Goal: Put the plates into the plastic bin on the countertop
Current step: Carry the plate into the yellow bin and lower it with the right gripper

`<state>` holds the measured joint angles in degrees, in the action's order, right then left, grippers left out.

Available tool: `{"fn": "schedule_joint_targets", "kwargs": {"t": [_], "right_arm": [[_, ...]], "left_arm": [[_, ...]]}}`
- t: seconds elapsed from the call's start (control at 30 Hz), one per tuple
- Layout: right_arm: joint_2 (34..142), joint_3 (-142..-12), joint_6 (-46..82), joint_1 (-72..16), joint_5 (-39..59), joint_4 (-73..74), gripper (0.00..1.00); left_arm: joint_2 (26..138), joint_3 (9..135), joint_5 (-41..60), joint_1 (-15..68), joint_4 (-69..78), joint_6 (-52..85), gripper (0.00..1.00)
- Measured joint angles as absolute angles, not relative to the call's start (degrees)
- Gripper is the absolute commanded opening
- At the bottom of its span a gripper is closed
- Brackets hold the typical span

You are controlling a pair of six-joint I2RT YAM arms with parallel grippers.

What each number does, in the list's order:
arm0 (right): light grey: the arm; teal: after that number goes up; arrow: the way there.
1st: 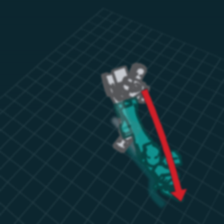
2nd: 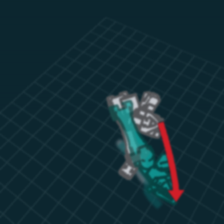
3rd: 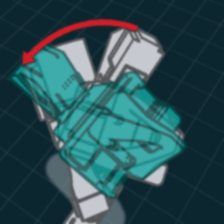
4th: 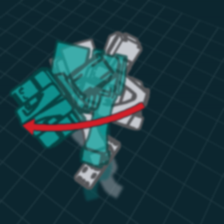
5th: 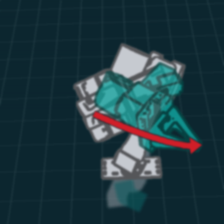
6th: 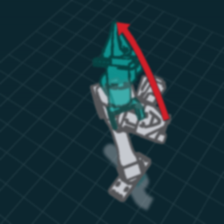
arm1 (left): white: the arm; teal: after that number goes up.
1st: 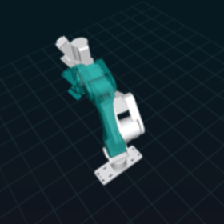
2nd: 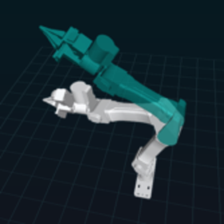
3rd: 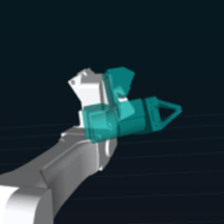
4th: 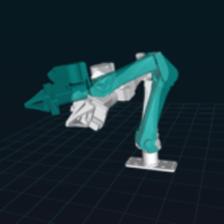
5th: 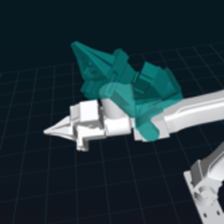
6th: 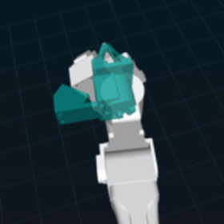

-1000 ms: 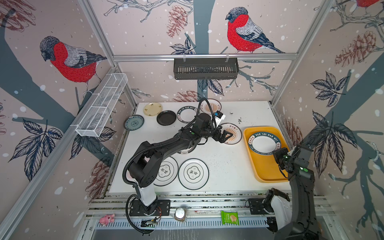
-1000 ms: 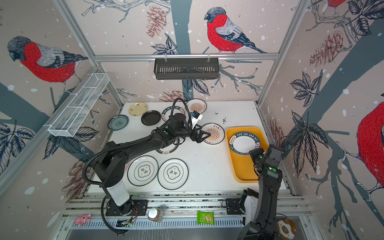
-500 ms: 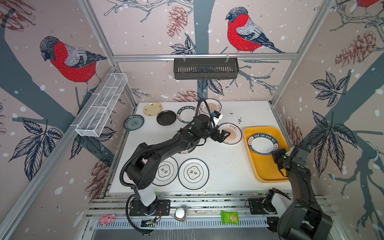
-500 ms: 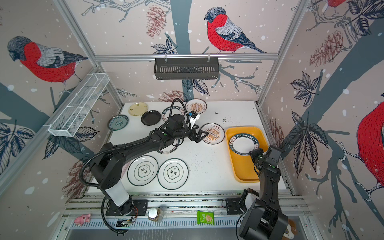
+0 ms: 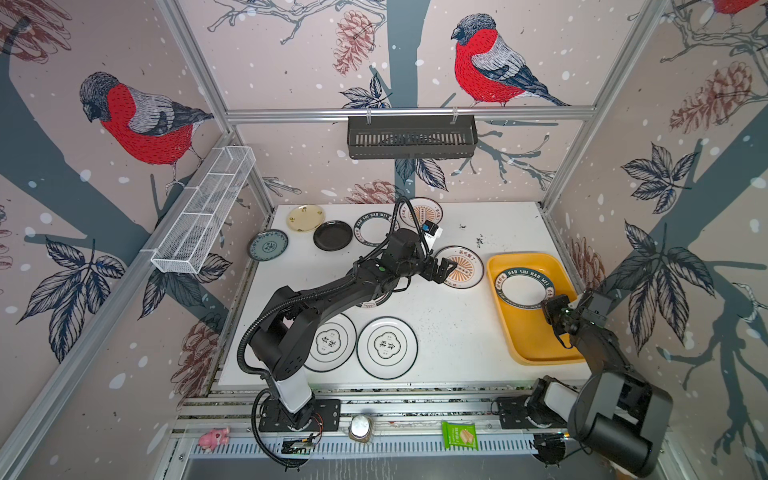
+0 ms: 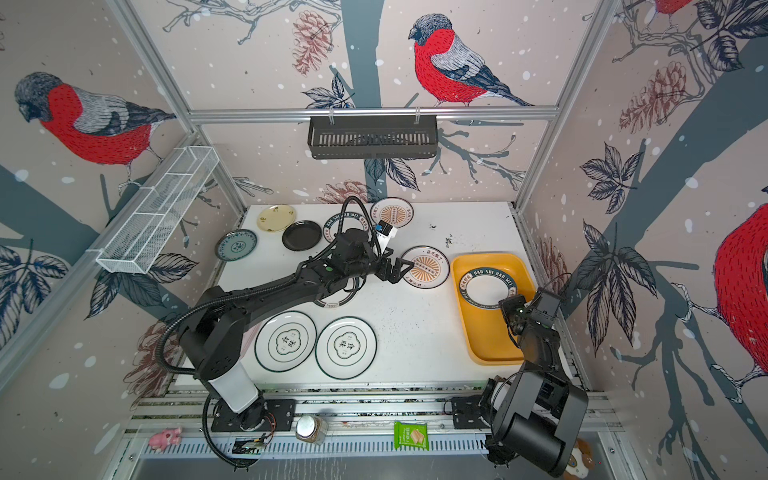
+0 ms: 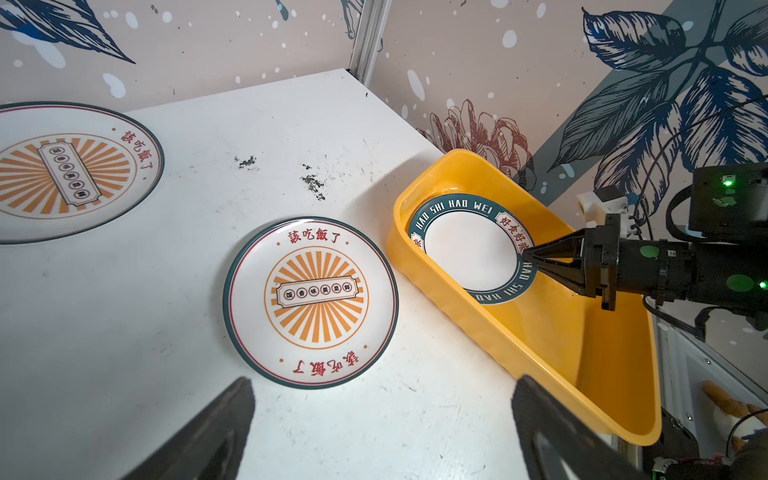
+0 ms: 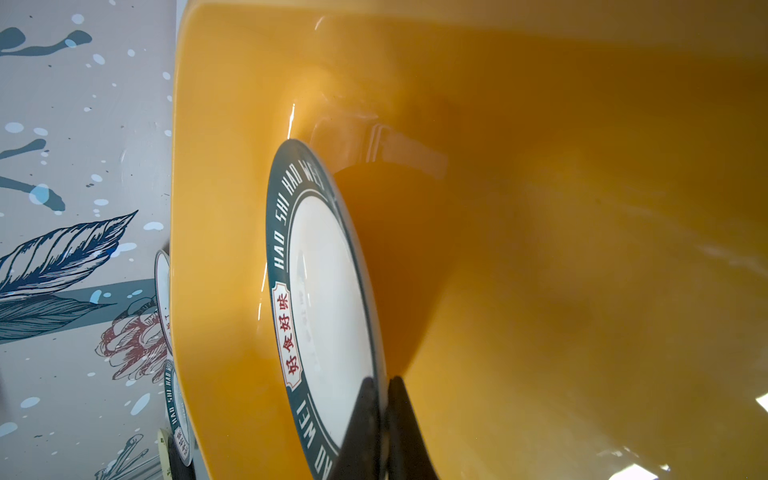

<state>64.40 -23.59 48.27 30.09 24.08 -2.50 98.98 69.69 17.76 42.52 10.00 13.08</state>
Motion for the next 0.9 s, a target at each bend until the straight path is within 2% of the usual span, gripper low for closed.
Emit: {"fn": "schedule_joint_targets", "kwargs": {"t": [0.1,0.23,0.4,0.63,0.67,0.77,0.8,0.9], "right_arm": [[64.8,-23.2,48.4,30.1,23.9,-2.4,0.06],[64.9,-23.2,48.4,30.3,23.7,-2.3,0.15],[64.8,-22.4,48.2,30.6,22.2,-2.5,0.21],[65.0,-21.4,48.0,30.9,21.0,-2.5,0.25],[65.0,-21.3,48.0,30.9,21.0,-2.4,0.27],[65.0,-21.3,48.0,31.0,20.9,-2.5,0.49],[64.9,-21.3,48.0,31.0,20.9,-2.5,0.53],[63.2,-21.3,47.9,31.1,21.2,-2.4,0.59]], "left_arm": [[98.9,69.7,17.6,42.5,9.9,13.1,0.97],[98.9,69.8,17.3,42.5,9.8,13.0,0.97],[99.1,70.1,17.3,42.5,9.8,12.6,0.97],[99.1,70.2,16.4,42.5,9.6,11.9,0.97],[99.1,70.2,16.3,42.5,9.6,11.8,0.97],[99.0,70.2,16.3,42.5,9.6,11.8,0.97],[98.9,70.1,16.3,42.5,9.6,11.8,0.97],[98.9,70.1,16.3,42.5,9.6,11.8,0.97]]}}
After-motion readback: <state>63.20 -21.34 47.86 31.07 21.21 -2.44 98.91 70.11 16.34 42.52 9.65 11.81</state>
